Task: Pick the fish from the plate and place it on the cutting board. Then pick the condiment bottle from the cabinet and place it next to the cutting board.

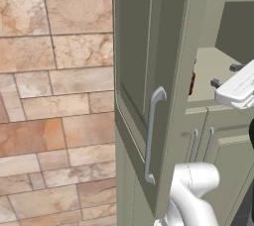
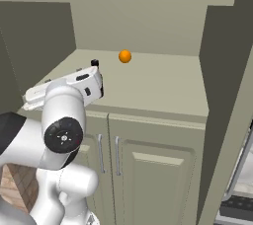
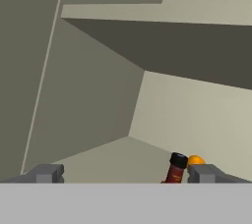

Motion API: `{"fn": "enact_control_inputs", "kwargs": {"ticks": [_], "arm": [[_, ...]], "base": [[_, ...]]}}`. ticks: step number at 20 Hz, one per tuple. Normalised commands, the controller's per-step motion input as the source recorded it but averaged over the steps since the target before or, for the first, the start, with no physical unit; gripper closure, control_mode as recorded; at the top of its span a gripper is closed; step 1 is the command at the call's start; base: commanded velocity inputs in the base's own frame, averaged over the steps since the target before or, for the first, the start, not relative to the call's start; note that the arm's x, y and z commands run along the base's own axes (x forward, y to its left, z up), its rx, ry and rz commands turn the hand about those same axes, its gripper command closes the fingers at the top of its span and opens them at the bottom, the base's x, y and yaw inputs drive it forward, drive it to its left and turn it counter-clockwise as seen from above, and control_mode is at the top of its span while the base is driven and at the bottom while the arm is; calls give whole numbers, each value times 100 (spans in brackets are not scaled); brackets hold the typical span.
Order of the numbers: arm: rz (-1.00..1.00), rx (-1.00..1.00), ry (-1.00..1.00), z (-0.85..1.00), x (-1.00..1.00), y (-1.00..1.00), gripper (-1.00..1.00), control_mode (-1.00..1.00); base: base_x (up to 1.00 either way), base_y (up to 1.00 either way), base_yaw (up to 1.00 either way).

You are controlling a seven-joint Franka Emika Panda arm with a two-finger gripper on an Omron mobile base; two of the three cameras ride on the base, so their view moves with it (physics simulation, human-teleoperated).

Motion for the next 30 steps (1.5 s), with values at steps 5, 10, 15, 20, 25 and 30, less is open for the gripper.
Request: {"fn": "enact_control_inputs", "kwargs": {"ticks": [5, 10, 15, 20, 25, 30], "arm": [[-2, 2, -11, -35, 14, 15, -100, -100], [-2, 2, -12, -40, 18, 15, -100, -100], [-2, 2, -11, -34, 16, 16, -100, -100], [-3, 2, -10, -27, 11, 21, -100, -100], [-4, 2, -8, -22, 10, 24, -100, -100], [-4, 2, -8, -26, 15, 16, -100, -100]], "base": [[0, 0, 0], [0, 0, 0], [0, 0, 0], [0, 0, 0], [0, 0, 0], [0, 0, 0]]}}
